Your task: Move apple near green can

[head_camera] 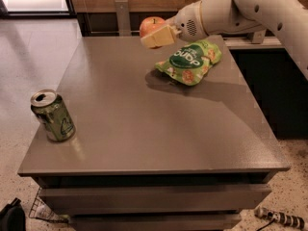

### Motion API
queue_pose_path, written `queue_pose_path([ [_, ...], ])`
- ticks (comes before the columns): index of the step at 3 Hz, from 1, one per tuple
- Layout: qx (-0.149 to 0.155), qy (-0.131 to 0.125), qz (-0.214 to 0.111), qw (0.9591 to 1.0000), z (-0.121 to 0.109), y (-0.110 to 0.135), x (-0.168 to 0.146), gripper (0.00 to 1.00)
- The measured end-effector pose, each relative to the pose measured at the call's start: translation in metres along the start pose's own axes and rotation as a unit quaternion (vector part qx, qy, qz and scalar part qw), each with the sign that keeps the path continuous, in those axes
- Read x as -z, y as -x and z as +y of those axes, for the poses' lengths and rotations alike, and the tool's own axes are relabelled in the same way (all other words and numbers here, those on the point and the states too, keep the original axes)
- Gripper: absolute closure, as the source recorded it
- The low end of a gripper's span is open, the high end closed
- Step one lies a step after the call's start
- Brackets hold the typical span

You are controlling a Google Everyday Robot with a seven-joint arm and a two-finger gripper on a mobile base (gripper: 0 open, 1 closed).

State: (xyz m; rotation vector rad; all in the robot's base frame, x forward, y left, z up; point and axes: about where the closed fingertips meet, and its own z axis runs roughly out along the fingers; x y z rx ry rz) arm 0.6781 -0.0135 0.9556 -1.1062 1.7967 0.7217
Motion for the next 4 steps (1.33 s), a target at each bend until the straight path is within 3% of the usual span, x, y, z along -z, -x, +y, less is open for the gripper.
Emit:
queue_pose_path([
  [2,0.036,0.065,-0.019,0.9971,0.099,0.000,-0.002,1.00],
  [3,0.070,0.106,-0.018,0.9917,0.144,-0.001,-0.017,1.00],
  [4,0.070,0.106,-0.018,0.9917,0.144,-0.001,-0.017,1.00],
])
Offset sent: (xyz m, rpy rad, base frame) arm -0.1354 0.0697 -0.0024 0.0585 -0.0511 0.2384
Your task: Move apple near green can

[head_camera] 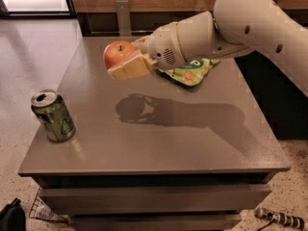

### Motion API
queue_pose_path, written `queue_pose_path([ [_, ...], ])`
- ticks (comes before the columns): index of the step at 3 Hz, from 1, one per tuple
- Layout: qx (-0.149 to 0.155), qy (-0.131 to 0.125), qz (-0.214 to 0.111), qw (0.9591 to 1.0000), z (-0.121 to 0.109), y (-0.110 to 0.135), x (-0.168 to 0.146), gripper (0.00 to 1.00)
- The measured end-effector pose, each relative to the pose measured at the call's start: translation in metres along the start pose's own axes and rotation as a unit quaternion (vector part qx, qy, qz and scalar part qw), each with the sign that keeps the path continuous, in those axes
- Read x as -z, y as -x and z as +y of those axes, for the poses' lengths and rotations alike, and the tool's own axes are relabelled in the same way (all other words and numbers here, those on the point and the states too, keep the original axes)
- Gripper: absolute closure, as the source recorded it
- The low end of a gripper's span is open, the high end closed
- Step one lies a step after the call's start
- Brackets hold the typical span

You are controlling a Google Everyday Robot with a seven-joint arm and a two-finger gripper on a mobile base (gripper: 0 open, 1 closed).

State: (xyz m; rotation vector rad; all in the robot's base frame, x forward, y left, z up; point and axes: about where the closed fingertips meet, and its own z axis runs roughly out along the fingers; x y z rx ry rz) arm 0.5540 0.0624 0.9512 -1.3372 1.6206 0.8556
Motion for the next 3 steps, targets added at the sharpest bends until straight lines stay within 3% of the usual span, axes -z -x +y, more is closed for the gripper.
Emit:
queue_pose_path([
  [1,-0.016,0.047,0.032,0.9983,0.037,-0.026,-0.043,1.00],
  [2,-0.020,0.077,0.046,0.9958,0.058,-0.037,-0.062,1.00],
  [3,-0.004,0.119,0.063,0.9909,0.088,-0.042,-0.081,1.00],
])
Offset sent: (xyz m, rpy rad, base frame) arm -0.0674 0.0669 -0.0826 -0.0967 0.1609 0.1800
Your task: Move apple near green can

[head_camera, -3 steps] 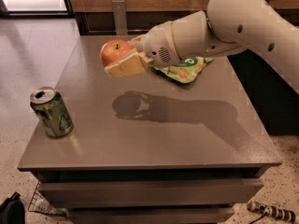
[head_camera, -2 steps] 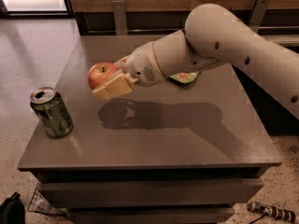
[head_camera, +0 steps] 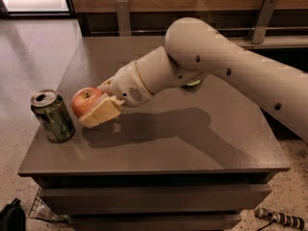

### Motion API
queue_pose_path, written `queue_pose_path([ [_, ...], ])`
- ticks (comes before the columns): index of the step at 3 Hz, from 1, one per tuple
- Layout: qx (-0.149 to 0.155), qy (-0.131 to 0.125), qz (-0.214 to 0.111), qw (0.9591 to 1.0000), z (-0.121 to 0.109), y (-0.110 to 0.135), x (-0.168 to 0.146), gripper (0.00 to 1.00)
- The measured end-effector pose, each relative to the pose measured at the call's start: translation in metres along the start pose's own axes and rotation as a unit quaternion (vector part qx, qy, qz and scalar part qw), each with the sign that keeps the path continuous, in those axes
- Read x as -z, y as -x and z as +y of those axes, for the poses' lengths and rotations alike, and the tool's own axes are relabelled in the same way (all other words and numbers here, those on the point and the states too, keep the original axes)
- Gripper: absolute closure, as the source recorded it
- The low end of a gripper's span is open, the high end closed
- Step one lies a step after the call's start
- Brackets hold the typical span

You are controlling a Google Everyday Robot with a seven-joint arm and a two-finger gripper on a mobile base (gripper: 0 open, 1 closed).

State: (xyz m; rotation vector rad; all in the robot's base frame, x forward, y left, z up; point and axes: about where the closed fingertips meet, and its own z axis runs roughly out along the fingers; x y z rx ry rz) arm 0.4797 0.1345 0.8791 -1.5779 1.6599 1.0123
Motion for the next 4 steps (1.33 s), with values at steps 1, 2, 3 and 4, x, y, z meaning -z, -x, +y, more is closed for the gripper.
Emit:
queue_pose_path([
  [1,0.006,0.020,0.008,0.9998,0.012,-0.009,-0.012,1.00],
  [2,0.003,0.028,0.007,0.9996,0.018,-0.024,-0.018,1.00],
  [3,-0.004,0.035,-0.004,0.9994,0.022,-0.040,-0.022,0.90],
  [4,-0.005,0.037,-0.005,0.9993,0.023,-0.042,-0.023,0.67],
])
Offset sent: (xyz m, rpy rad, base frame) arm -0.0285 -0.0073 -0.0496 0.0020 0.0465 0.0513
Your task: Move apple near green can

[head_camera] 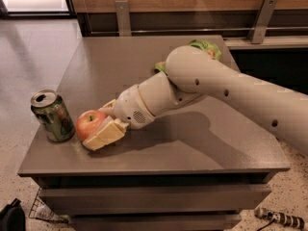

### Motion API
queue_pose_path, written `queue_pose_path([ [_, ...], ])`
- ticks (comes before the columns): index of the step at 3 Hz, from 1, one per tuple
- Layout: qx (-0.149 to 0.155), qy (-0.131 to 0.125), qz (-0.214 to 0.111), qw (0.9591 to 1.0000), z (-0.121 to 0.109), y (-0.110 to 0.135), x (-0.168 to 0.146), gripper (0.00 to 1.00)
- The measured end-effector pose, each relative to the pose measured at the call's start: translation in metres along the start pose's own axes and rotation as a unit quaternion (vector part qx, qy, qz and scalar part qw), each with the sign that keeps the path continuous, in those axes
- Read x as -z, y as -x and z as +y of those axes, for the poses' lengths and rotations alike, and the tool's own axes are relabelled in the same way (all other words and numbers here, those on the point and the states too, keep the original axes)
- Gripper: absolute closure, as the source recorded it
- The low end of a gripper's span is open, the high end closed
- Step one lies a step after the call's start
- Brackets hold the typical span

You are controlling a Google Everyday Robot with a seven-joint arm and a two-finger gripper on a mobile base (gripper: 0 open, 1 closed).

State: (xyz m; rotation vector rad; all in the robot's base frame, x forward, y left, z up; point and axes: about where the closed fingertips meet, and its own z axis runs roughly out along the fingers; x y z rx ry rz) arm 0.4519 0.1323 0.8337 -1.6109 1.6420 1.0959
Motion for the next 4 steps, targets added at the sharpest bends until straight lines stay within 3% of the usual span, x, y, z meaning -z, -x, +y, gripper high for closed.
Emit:
queue_pose_path([
  [3,0.004,0.005,0.002,1.0000,0.0036,0.0027,-0.0043,0.00],
  [4,0.004,0.005,0.002,1.0000,0.0036,0.0027,-0.0044,0.00],
])
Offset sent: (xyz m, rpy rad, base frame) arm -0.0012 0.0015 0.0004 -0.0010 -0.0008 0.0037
